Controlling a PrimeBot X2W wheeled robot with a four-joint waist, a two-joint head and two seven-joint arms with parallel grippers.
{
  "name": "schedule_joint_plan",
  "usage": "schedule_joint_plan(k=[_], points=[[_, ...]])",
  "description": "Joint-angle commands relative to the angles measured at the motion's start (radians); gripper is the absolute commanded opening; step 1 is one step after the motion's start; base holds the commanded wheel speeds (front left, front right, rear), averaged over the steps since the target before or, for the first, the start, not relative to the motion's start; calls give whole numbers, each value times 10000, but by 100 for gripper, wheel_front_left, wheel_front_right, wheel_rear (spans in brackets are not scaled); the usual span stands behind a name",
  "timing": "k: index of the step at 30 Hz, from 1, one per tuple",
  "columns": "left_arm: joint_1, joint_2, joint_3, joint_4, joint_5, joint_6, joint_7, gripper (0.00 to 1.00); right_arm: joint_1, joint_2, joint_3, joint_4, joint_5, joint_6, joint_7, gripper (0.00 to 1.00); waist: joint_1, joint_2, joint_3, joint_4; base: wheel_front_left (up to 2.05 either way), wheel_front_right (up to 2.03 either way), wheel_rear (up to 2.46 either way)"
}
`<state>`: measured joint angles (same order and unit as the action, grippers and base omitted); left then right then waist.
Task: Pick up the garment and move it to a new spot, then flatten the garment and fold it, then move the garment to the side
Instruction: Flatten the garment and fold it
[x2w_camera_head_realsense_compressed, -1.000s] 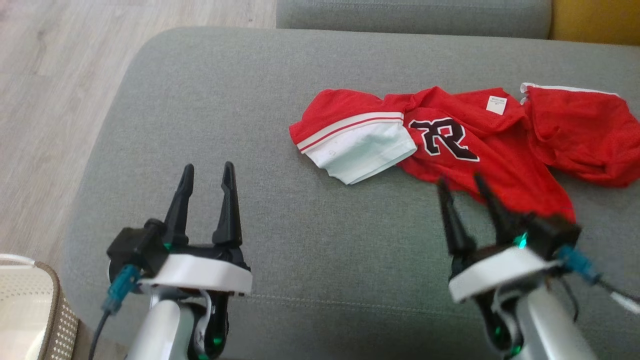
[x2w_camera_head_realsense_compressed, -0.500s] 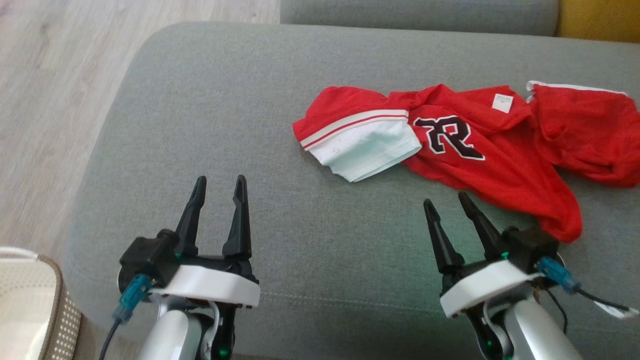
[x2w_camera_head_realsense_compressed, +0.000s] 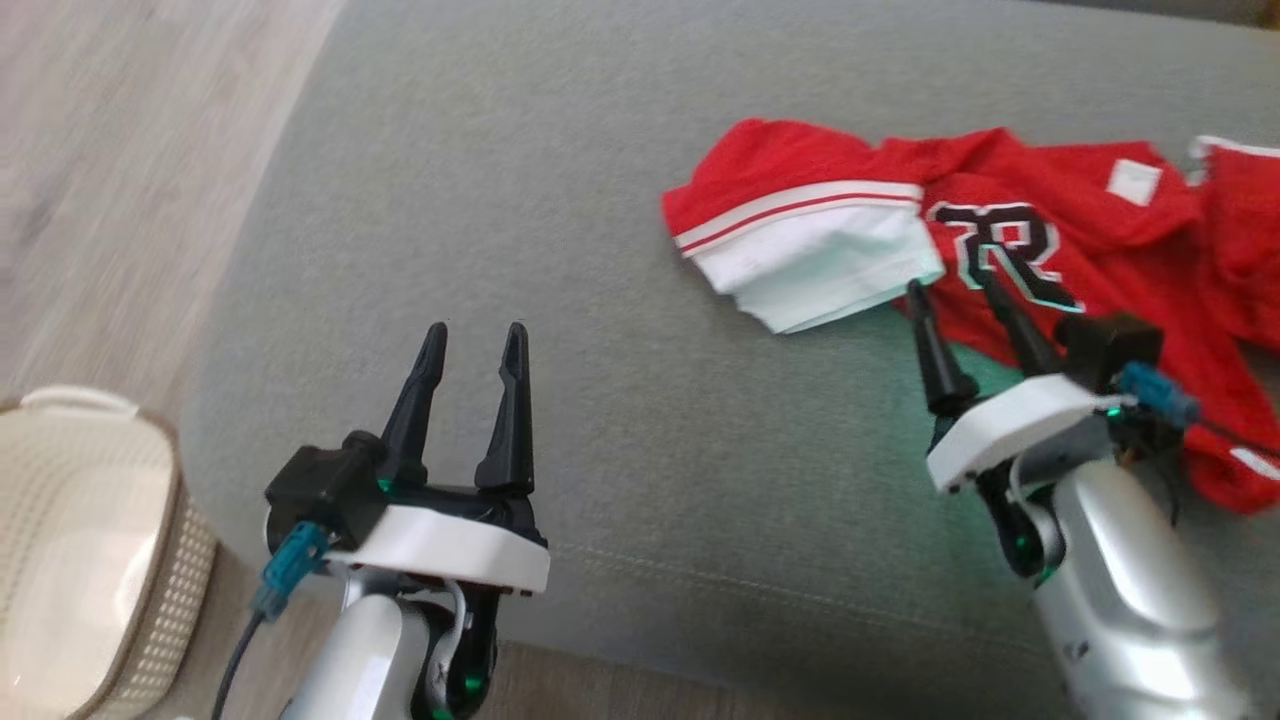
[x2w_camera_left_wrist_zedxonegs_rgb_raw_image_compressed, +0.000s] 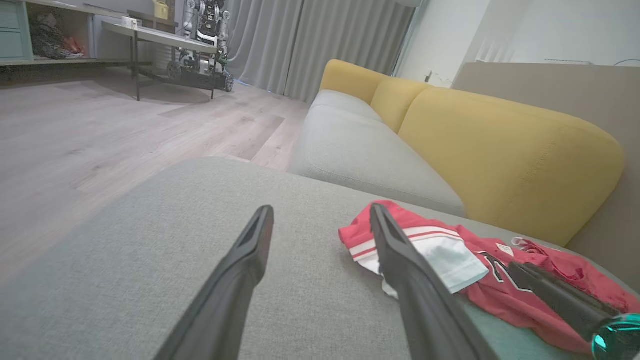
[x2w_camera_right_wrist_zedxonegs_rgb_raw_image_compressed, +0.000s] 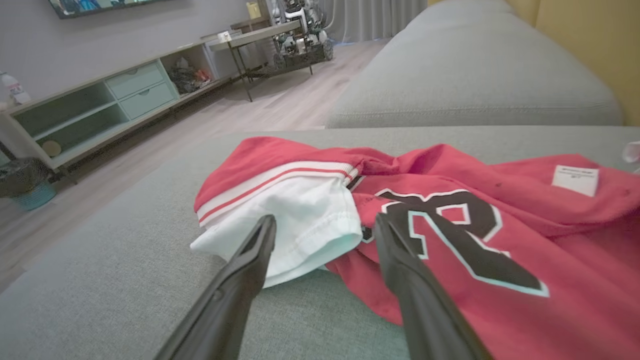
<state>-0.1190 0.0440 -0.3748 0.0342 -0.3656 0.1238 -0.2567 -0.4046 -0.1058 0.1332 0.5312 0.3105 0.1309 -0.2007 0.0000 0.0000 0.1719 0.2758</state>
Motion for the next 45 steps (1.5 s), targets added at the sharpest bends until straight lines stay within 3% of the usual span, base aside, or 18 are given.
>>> schedule_joint_plan(k=[1,13,14,16,26,33,40,45], points=[[-402,62,271,-359,-55,58,-51,100,-440,-49,96,4,88,-2,-3,100,0,0,275,329,0,0,0],[-510,62,155,-401,-100,142,-51,100,-1428,-172,371,1557,1098,-2,-77,99,0,0,599,736,0,0,0],[-522,62,147,-403,-103,151,-51,100,-1479,-202,457,1622,1183,-2,-90,72,0,0,617,739,0,0,0],[-552,62,124,-404,-111,179,-51,100,-1577,-256,616,1734,1343,-2,-125,0,0,0,649,734,0,0,0],[-585,62,183,-246,-55,176,-51,100,-1718,-455,1817,1481,1988,-2,-417,0,0,0,317,453,0,0,0],[-251,62,376,-127,68,96,-51,100,-1287,-609,3162,6,2472,-2,-361,0,0,0,-450,221,0,0,0],[-82,62,331,-266,-17,83,-51,100,-2191,-754,2524,-1467,2839,-2,552,0,0,0,-492,467,0,0,0],[-221,62,-52,-400,-275,130,-51,100,-3847,-1059,1686,-1225,2141,-2,1262,0,0,0,71,1042,0,0,0]])
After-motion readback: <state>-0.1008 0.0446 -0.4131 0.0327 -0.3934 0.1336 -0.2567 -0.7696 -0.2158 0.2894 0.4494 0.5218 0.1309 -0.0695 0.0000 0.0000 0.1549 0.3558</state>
